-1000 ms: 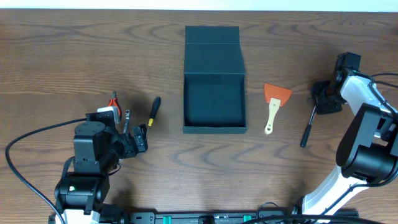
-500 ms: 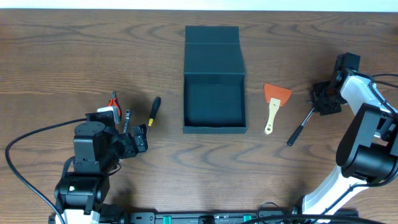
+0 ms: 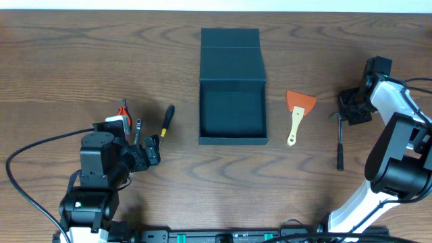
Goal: Pack container
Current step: 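Lower the right gripper and close it on the hammer head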
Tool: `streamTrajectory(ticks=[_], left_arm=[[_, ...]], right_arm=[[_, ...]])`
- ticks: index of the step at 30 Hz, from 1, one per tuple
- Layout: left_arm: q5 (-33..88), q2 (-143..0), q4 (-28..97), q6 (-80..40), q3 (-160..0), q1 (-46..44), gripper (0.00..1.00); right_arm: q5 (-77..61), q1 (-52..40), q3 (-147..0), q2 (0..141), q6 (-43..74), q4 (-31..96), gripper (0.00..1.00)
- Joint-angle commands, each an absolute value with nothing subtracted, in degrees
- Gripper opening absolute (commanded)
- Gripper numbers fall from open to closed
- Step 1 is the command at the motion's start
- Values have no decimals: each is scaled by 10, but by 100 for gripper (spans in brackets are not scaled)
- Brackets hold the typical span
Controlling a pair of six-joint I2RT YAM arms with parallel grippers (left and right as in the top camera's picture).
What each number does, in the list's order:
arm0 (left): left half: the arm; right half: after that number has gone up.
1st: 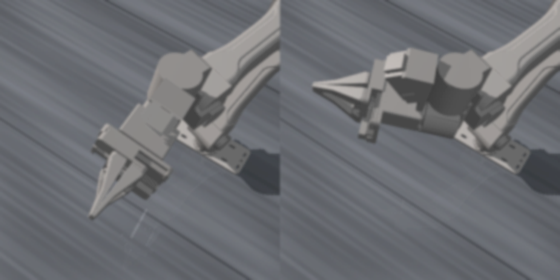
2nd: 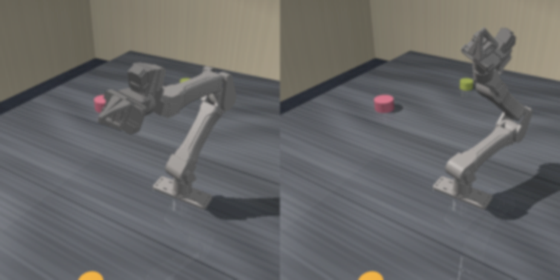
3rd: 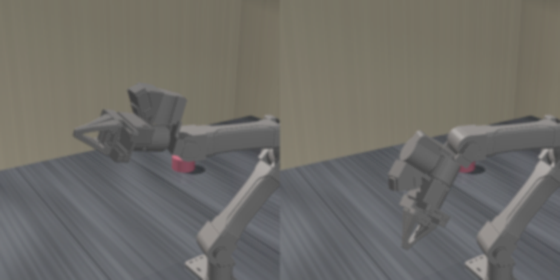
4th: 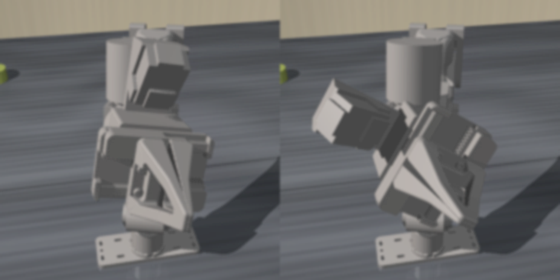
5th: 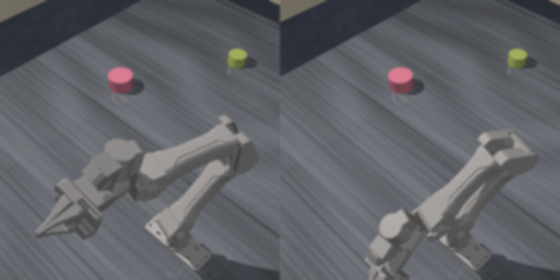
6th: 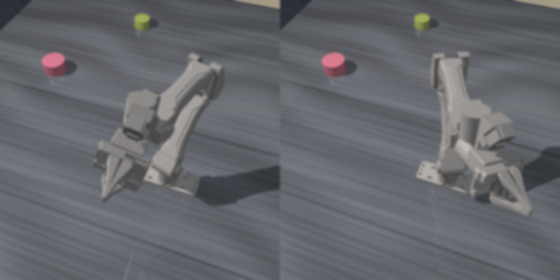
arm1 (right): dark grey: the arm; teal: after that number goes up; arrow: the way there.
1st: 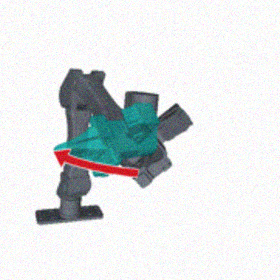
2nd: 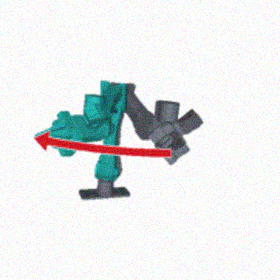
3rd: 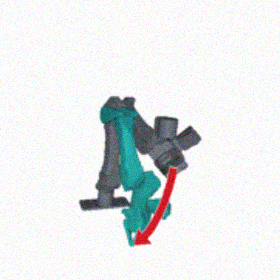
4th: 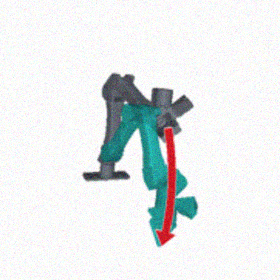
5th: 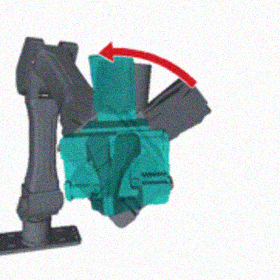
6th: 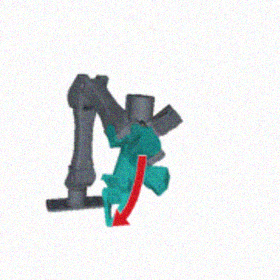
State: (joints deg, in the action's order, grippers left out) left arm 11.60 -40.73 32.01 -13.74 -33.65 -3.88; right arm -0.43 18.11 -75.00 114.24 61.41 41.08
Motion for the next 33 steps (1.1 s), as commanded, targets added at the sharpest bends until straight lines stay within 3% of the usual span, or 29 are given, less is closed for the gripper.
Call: streamTrajectory(ticks=[1,33], left_arm=[[112,-407,321,-143,-348,-41,99],[111,-407,321,-143,-348,-41,99]], right_arm=[[-6,179,-733,1173,590,417,1],[34,170,-735,1117,497,416,1]])
